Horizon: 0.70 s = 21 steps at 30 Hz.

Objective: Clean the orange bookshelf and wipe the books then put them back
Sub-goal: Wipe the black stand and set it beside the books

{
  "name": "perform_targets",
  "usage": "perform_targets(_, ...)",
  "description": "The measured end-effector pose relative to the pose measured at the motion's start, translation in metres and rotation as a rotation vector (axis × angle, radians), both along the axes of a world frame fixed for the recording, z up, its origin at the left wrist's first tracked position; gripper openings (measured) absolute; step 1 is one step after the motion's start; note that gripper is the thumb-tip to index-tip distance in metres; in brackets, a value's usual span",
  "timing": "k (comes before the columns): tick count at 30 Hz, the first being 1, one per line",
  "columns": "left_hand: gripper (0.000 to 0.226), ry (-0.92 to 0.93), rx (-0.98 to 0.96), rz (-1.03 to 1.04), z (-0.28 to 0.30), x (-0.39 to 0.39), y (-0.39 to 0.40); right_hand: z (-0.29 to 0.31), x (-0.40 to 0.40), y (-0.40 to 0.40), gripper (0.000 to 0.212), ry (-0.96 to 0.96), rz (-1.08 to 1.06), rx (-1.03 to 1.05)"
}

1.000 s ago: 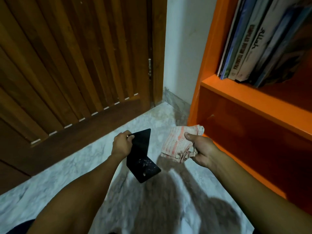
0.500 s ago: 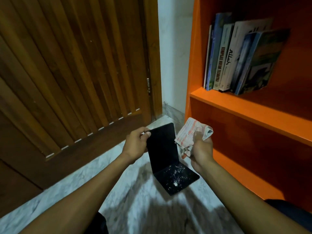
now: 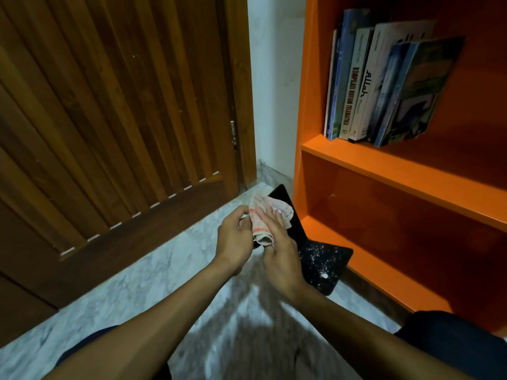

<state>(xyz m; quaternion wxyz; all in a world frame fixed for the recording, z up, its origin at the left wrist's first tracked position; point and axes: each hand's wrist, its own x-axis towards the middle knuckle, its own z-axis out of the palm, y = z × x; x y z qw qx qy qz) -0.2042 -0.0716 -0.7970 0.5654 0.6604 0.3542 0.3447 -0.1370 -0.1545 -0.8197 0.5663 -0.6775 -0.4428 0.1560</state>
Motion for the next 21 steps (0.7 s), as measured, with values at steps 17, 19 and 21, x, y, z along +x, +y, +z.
perform_targets(17, 0.016, 0.15, 0.449, 0.193, 0.007, -0.022, 0.04, 0.039, 0.04, -0.005, 0.039, 0.445, 0.027, -0.061)
perform_targets(19, 0.017, 0.131, 0.471, 0.182, 0.01, -0.024, 0.036, 0.043, 0.056, -0.003, 0.042, 0.505, -0.153, 0.109)
perform_targets(21, 0.017, 0.108, 0.485, 0.156, 0.013, -0.024, 0.029, 0.043, 0.068, 0.003, 0.044, 0.508, -0.247, 0.248)
